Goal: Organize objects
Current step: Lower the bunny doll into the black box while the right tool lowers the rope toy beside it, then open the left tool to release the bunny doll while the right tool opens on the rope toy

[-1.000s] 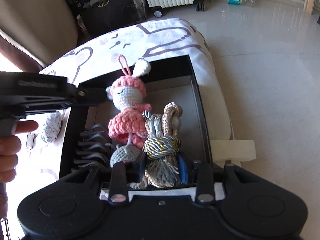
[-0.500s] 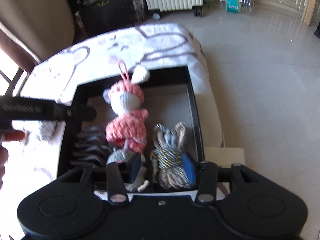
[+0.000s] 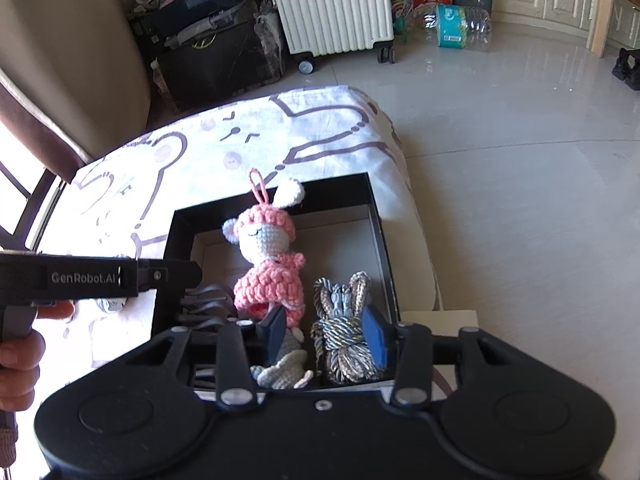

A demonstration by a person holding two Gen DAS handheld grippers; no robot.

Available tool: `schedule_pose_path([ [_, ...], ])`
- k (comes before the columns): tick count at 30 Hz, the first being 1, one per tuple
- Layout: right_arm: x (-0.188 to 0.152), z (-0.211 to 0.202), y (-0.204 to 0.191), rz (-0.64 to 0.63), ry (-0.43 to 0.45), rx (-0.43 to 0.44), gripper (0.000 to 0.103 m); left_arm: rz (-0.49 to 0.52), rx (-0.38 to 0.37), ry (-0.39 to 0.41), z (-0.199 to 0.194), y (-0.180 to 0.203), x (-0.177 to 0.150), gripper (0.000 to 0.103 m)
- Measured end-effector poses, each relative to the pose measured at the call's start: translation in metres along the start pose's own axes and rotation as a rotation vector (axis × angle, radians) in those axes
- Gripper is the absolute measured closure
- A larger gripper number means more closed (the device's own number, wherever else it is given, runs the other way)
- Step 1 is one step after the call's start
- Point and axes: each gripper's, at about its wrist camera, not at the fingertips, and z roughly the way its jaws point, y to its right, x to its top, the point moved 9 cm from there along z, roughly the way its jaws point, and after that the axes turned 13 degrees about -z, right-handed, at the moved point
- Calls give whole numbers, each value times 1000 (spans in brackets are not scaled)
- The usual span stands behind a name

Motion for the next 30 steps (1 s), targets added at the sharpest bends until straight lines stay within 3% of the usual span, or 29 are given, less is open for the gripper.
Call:
schedule_pose_path([
  [16, 11, -41, -7, 38, 116, -50, 59, 120, 113, 59, -42, 3, -9, 51],
  [25, 4, -50, -17, 46, 126, -89, 59, 145, 154, 68, -59, -14, -22, 36],
  [30, -4, -53, -20, 45, 124, -119, 54, 137, 186, 84, -64, -29, -25, 27],
])
